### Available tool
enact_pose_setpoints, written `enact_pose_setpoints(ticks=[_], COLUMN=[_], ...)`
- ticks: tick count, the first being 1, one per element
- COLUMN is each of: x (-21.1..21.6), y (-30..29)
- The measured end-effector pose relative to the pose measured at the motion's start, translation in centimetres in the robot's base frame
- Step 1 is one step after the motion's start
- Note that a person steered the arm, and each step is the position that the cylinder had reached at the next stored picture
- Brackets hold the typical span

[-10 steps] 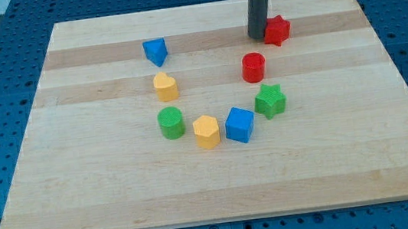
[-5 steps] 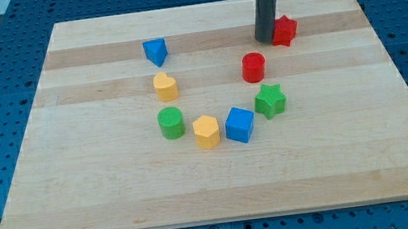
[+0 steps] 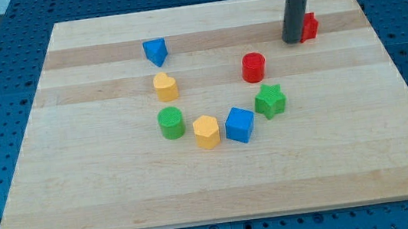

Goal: Move the red star to the top right of the board

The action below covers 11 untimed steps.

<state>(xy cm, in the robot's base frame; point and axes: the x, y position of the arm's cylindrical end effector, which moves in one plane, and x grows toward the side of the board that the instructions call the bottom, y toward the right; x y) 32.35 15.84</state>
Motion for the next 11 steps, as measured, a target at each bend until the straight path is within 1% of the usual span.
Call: enact_pose_setpoints(ticks=[2,3,6,8,9,10,11], x=[-2.5,-2.5,-2.8,-3.7,-3.7,-2.1,-0.6], y=[0.3,0.5,4.9,5.7,5.9,5.5,3.5])
